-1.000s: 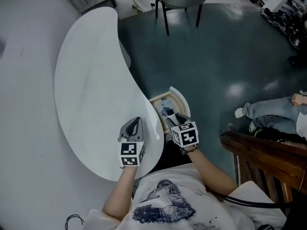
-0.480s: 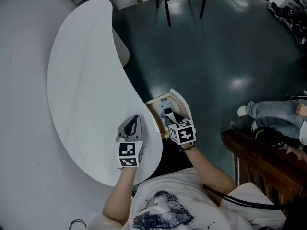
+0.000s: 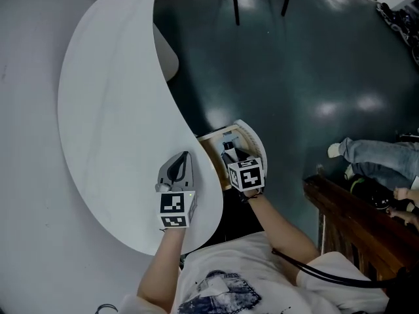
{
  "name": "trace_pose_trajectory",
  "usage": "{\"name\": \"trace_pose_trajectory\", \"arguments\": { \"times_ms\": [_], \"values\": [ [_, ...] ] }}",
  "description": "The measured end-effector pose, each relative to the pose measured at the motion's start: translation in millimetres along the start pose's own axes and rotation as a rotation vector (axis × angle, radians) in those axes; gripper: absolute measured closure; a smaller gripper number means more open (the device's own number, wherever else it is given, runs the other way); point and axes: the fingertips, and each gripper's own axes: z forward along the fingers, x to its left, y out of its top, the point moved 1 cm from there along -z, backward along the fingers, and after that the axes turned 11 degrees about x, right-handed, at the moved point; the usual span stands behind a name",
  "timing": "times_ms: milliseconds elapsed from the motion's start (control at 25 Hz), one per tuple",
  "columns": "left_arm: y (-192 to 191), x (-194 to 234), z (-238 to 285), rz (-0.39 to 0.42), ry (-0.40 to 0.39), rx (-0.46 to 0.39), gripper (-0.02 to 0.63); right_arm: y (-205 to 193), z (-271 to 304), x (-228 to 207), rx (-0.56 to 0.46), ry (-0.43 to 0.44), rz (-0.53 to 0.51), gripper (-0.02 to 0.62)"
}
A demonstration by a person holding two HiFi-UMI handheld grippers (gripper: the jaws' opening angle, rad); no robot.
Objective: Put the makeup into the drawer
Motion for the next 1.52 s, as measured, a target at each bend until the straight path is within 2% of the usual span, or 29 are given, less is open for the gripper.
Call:
{"name": "trace_pose_trajectory", "arguments": {
  "times_ms": [400,840,1520],
  "values": [
    [0,-1,15,-0.017,0.014,-0.003,0.560,-7,39,-13,0.031,0.007,0.020,0.422],
    [-3,-4,30,0.018,0.025,0.024,0.560,-19,74,-26,0.078,0.011,0.034,0.422],
    [-7,5,30,-0.025,0.039,0.012,0.560,-20,96,-26,0.089,-0.013,0.002,0.422]
  ]
}}
